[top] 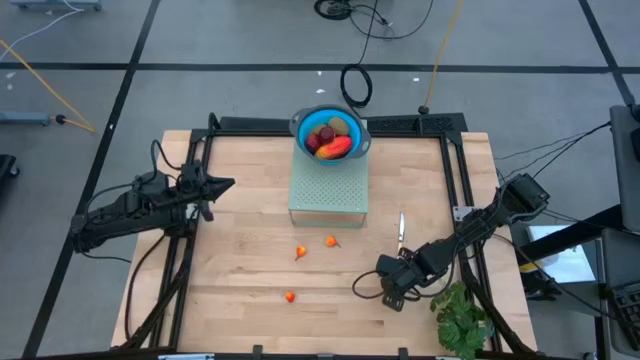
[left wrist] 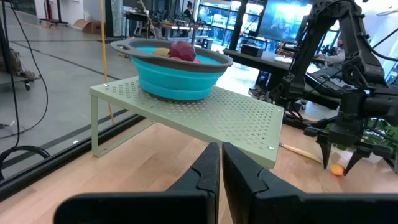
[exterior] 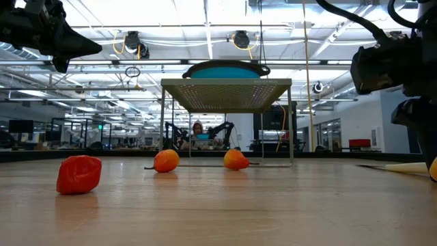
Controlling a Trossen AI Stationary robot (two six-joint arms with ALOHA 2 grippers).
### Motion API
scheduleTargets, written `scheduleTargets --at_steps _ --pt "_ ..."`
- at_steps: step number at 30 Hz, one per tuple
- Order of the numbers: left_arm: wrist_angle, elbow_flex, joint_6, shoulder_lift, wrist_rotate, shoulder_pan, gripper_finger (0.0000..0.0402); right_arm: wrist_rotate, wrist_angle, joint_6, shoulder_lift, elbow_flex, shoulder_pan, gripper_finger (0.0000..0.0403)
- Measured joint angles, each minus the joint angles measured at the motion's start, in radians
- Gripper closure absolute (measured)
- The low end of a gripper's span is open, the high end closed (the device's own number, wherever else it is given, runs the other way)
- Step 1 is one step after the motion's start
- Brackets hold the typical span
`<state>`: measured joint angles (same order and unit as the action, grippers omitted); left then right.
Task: Pick & Place Fruit
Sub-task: Put the peach into the blue strainer bowl on the shelf
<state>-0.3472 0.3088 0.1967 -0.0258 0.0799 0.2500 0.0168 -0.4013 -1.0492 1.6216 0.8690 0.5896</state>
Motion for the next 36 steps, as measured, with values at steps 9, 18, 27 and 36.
scheduleTargets --at_steps 9,18,27,36 --pt "0.0 0.0 -0.001 0.0 0.001 0.0 0.0385 0.007 -0.005 0.017 -0.013 -0.004 -0.004 0.0268" --pt "0.0 0.0 -0.002 0.0 0.01 0.0 0.0385 0.094 0.015 0.018 -0.077 -0.005 -0.042 0.0285" --pt "0.001 0.0 -0.008 0.0 0.01 0.0 0.0385 0.118 0.15 0.054 -0.193 -0.005 -0.09 0.0287" --pt "0.0 0.0 -0.011 0.0 0.009 0.0 0.0385 0.116 0.347 0.239 -0.307 -0.004 -0.144 0.0286"
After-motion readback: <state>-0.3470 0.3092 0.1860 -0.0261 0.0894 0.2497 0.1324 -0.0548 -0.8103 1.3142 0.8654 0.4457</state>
